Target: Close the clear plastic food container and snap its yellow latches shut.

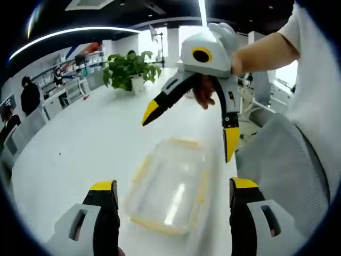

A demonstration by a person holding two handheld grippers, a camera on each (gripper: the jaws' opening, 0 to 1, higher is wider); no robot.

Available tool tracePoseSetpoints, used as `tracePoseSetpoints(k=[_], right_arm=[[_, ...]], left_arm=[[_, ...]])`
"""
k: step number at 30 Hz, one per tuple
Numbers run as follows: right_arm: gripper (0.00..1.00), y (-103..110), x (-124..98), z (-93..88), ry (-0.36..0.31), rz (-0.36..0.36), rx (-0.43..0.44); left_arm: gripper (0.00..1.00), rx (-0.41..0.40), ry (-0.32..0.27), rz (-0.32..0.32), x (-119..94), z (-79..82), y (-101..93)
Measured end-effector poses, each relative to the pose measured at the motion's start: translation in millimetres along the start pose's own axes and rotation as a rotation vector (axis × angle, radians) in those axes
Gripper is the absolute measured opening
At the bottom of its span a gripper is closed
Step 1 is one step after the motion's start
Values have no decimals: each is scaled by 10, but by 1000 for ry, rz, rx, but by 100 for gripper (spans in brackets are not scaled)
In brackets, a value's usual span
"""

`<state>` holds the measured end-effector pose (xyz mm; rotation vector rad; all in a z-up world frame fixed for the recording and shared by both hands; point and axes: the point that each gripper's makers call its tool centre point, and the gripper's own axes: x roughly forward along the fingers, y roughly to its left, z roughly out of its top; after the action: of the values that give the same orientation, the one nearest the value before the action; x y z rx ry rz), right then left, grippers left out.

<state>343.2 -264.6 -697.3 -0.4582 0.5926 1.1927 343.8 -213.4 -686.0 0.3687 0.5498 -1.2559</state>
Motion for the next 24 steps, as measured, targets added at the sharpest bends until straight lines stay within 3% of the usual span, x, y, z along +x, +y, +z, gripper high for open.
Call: tracePoseSetpoints(k=[3, 10, 17, 24], right_arm=[[99, -4, -20, -65, -1, -12, 36], [99, 20, 7, -218, 9, -27, 51], [99, 4, 67, -366, 35, -49, 44], [91, -15, 89, -430, 33, -72, 10]], left_arm=[[99, -24, -26, 40, -18, -45, 76], [99, -44, -4, 75, 3, -292, 135], [94, -23, -4, 71, 47, -405, 118], [88, -23, 15, 68, 112, -448, 120]])
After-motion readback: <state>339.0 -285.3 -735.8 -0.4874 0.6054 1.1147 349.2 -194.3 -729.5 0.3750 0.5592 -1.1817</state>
